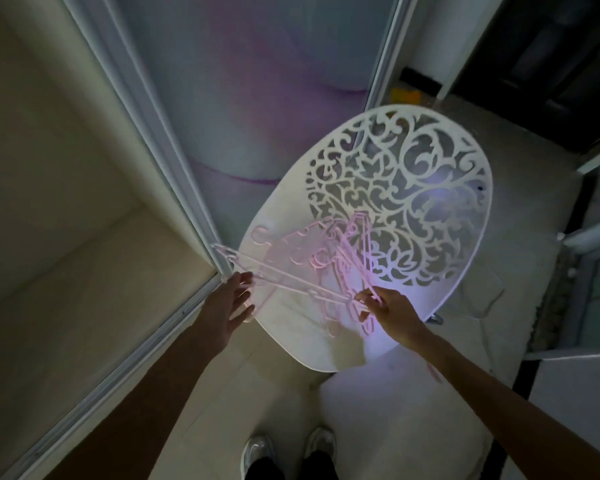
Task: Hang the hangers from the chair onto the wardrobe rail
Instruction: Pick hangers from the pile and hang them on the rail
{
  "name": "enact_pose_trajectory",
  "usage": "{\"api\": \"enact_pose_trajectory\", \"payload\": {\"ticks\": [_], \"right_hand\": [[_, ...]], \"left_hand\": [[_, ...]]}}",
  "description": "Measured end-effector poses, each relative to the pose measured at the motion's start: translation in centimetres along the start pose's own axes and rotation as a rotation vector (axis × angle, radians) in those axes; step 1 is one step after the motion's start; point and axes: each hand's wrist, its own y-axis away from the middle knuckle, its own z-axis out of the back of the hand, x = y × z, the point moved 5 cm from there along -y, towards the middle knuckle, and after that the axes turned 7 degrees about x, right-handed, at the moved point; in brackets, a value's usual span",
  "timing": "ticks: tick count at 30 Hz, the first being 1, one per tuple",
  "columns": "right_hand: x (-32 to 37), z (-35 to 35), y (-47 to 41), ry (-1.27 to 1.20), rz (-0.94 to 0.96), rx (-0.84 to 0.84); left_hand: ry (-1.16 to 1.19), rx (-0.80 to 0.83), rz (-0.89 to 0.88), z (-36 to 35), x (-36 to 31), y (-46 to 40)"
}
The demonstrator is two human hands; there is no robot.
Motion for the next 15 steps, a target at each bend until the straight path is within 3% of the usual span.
{"api": "enact_pose_trajectory", "payload": {"ticks": [3, 7, 15], "right_hand": [[4.7, 2.0, 3.6, 0.093, 0.020, 0.176], [9.8, 3.8, 7.3, 0.218, 0.043, 0.397], [22.4, 7.7, 12.4, 0.322, 0.299, 0.378]], "left_hand": [[0.032, 0.022, -0.027, -0.3, -3.6, 5.5], [0.019, -0.086, -0.045, 0.9, -7.1, 11.9], [-0.079, -0.268, -0.211, 6.6, -10.6, 24.3]]}}
